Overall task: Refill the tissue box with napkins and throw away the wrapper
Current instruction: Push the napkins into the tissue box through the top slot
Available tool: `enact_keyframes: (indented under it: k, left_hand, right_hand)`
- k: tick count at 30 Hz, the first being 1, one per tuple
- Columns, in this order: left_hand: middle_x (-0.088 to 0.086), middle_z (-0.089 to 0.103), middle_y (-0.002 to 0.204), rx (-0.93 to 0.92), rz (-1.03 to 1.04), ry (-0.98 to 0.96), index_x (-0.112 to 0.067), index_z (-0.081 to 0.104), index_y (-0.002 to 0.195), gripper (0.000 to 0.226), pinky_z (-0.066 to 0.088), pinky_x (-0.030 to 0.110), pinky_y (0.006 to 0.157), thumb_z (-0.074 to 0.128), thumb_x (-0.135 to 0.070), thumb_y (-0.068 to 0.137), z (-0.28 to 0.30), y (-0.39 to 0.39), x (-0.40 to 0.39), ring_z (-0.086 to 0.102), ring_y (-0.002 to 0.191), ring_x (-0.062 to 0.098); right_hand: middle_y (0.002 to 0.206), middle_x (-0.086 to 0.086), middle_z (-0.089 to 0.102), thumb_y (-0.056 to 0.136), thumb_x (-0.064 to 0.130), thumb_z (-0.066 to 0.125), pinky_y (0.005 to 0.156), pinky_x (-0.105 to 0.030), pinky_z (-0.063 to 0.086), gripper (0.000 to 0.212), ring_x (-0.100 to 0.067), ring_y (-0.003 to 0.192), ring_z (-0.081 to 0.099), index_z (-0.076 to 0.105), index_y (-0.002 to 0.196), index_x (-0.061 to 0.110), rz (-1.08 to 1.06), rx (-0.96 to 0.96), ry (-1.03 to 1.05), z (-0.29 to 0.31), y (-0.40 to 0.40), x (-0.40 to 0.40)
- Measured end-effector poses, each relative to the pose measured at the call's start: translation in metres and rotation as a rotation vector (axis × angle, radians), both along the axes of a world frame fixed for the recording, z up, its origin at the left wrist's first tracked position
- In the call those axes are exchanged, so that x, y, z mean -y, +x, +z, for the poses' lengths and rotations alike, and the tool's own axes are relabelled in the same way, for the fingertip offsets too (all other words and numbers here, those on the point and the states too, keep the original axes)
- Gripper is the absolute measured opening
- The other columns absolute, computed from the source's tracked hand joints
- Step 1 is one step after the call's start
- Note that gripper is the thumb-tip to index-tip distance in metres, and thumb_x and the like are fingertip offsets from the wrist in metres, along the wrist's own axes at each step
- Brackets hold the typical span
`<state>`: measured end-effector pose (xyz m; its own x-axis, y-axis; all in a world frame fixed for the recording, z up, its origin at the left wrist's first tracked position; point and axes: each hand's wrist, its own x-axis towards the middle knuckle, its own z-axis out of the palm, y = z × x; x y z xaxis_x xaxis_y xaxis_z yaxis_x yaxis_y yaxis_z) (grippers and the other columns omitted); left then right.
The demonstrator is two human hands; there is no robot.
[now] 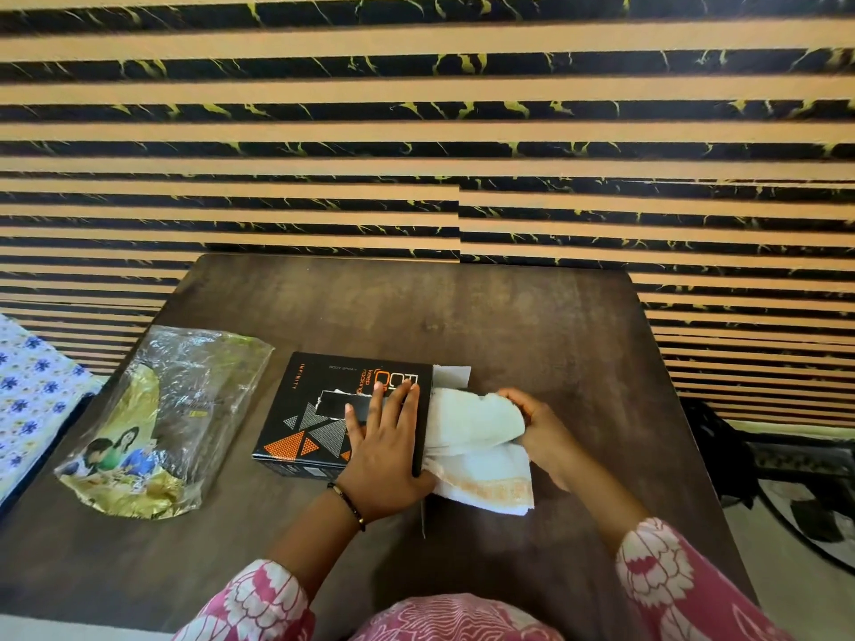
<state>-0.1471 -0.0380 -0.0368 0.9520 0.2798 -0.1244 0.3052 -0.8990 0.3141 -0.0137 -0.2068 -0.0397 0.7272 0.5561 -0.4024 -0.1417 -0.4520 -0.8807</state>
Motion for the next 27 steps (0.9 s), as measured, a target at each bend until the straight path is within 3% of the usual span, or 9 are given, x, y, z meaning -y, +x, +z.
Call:
enact_keyframes:
  k: [4,7,10,13,17,21,24,27]
  left_hand:
    - [0.0,-0.006,0.156,0.006,0.01,-0.011,-0.018,-0.009,0.145,0.104,-0.017,0.059,0.105,0.06,-0.041,0.071,0.002,0.0,0.001,-0.021,0.141,0.027]
    - [0.001,-0.004,0.156,0.015,0.02,-0.021,-0.019,-0.01,0.145,0.105,-0.017,0.059,0.105,0.061,-0.04,0.071,0.001,0.002,0.0,-0.02,0.141,0.028]
    - [0.0,-0.003,0.156,0.023,0.015,-0.016,-0.021,-0.014,0.144,0.105,-0.017,0.059,0.105,0.06,-0.041,0.071,0.001,0.002,0.0,-0.019,0.141,0.029]
    - [0.0,-0.004,0.156,0.013,-0.005,0.001,-0.022,-0.015,0.143,0.104,-0.018,0.058,0.104,0.058,-0.043,0.072,0.002,0.001,0.001,-0.02,0.141,0.029]
    - [0.001,-0.005,0.156,-0.005,-0.012,0.01,-0.021,-0.013,0.144,0.103,-0.019,0.057,0.103,0.058,-0.043,0.073,0.003,0.0,0.002,-0.021,0.141,0.03]
    - [0.0,-0.005,0.156,-0.002,-0.009,0.023,-0.022,-0.012,0.144,0.102,-0.02,0.057,0.103,0.057,-0.041,0.073,0.004,0.0,0.002,-0.021,0.141,0.029]
    - [0.001,-0.003,0.156,0.014,-0.003,0.022,-0.022,-0.009,0.145,0.099,-0.021,0.056,0.101,0.056,-0.04,0.072,0.002,0.001,0.002,-0.02,0.141,0.03]
    - [0.002,-0.004,0.156,0.011,-0.01,0.028,-0.023,-0.007,0.145,0.097,-0.021,0.057,0.102,0.048,-0.051,0.07,0.001,0.002,0.0,-0.02,0.141,0.031]
  right_hand:
    - [0.109,-0.002,0.06,0.084,-0.006,0.046,0.062,-0.033,0.049,0.053,-0.019,0.09,0.058,0.043,0.122,0.031,-0.075,-0.28,-0.036,0.003,0.012,-0.003]
    - [0.116,-0.002,0.061,0.08,0.01,0.066,0.06,-0.036,0.052,0.059,-0.021,0.097,0.06,0.038,0.127,0.032,-0.066,-0.309,-0.05,-0.001,0.011,0.004]
    - [0.114,-0.001,0.06,0.075,0.039,0.071,0.069,-0.041,0.052,0.055,-0.023,0.103,0.057,0.042,0.121,0.032,-0.099,-0.315,-0.079,-0.005,0.006,0.0]
    - [0.098,-0.002,0.065,0.074,0.059,0.062,0.074,-0.042,0.05,0.038,-0.022,0.091,0.06,0.057,0.096,0.027,-0.221,-0.241,-0.17,-0.009,0.004,-0.014]
    - [0.09,-0.007,0.067,0.067,0.072,0.053,0.077,-0.04,0.055,0.061,-0.025,0.082,0.065,0.061,0.084,0.014,-0.353,-0.054,-0.376,-0.014,0.009,-0.024]
    - [0.09,-0.004,0.065,0.075,0.065,0.052,0.075,-0.039,0.054,0.054,-0.021,0.081,0.063,0.056,0.094,0.015,-0.324,-0.043,-0.346,-0.015,0.006,-0.022]
    - [0.099,-0.002,0.059,0.085,0.039,0.055,0.071,-0.037,0.05,0.037,-0.018,0.087,0.058,0.045,0.113,0.017,-0.312,-0.095,-0.241,-0.019,-0.008,-0.012]
    - [0.112,-0.003,0.056,0.092,0.017,0.046,0.062,-0.027,0.045,0.028,-0.012,0.087,0.054,0.04,0.119,0.019,-0.27,-0.105,-0.174,-0.022,-0.026,-0.006]
